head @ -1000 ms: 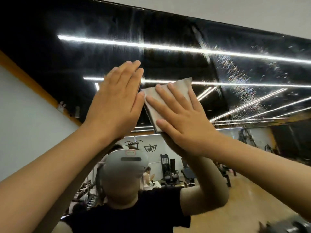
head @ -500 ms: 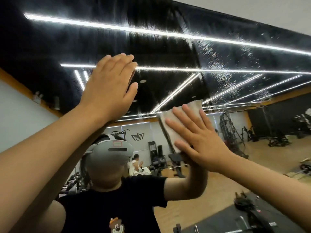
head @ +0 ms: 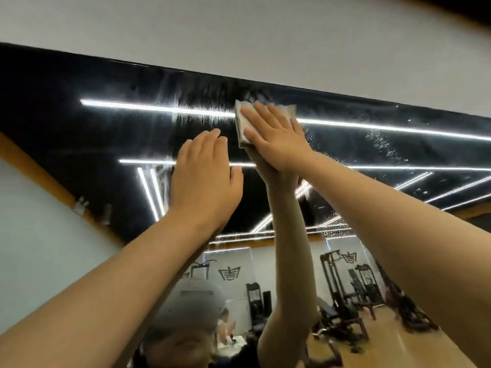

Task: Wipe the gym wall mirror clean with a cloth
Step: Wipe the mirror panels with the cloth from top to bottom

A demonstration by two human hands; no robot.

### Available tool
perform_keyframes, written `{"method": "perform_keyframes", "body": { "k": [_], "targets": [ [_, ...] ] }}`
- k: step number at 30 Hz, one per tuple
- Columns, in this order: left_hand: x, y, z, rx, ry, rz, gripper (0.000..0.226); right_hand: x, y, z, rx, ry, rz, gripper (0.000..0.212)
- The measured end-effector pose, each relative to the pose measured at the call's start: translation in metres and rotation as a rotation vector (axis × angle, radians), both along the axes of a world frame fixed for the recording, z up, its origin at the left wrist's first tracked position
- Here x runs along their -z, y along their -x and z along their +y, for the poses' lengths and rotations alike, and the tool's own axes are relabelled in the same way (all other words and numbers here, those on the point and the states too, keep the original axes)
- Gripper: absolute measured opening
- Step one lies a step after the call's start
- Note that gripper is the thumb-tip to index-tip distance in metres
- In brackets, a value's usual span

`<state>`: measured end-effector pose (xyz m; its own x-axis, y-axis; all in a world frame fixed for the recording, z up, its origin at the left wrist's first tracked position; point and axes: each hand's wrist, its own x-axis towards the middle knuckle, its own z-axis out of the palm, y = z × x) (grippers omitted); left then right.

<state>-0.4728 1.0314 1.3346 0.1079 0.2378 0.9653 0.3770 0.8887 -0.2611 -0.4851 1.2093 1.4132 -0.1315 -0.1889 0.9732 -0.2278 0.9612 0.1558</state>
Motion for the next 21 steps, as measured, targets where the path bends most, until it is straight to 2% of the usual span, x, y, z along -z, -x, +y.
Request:
{"method": "perform_keyframes", "body": {
  "k": [5, 8, 16, 21],
  "targets": [
    [-0.001, 0.008, 0.047, 0.041, 0.014, 0.035, 0.055, -0.059, -0.001, 0.014, -0.005, -0.057, 0.027, 0.052],
    [0.007, 0.011, 0.055, -0.020, -0.012, 0.060, 0.056, -0.086, -0.003, 0.026, 0.029, -0.118, -0.005, 0.054],
    [0.006, 0.010, 0.055, -0.105, -0.038, 0.043, 0.076, -0.086, 0.000, 0.084, -0.039, -0.111, -0.006, 0.053],
    [0.005, 0.011, 0.054, -0.079, -0.070, 0.032, 0.066, -0.079, 0.006, 0.160, -0.006, -0.039, 0.007, 0.050]
  ]
}}
